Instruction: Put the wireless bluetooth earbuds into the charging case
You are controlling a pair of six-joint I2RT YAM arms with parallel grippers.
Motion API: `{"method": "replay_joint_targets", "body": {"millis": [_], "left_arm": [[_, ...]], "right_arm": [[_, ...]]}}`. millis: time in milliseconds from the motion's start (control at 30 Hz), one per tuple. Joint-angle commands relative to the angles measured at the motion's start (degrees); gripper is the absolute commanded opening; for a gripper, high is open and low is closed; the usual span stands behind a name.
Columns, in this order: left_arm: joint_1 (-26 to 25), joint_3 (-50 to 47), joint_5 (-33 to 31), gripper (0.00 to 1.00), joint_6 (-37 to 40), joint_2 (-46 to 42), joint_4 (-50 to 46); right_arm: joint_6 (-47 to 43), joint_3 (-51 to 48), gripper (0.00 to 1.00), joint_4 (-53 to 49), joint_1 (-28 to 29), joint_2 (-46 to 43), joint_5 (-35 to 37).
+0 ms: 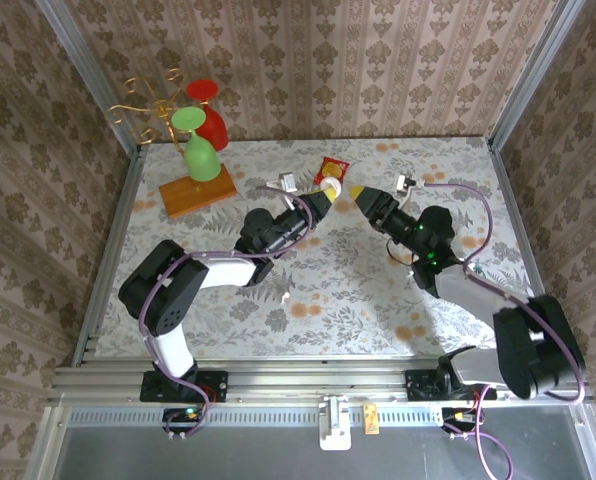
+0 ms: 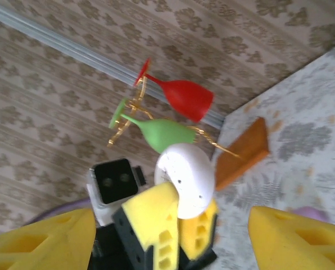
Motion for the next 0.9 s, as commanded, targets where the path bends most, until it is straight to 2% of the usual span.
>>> {"method": "replay_joint_targets", "body": {"millis": [0,200,567,867], "left_arm": [[-0.5,2.2,-2.0,0.0,-8.9,-1.8,2.0],[-1.6,3.5,-2.8,0.0,-13.6,-2.4,2.0],[-3.0,5.1,-2.0,0.0,-15.9,-2.2,2.1],[-3.6,4.1,-2.7,0.0,-16.5,-2.7,2.2]], "right_arm": [[11.7,-0.3,0.68,18.3,0.1,5.3,-1.6],[11.7,1.9,0.61,18.2,2.0,7.3,-0.9],[15.6,3.4,0.49,18.4,2.9,10.6,1.2],[17.4,5.0,0.28,18.5,3.1,11.4,0.9]]}}
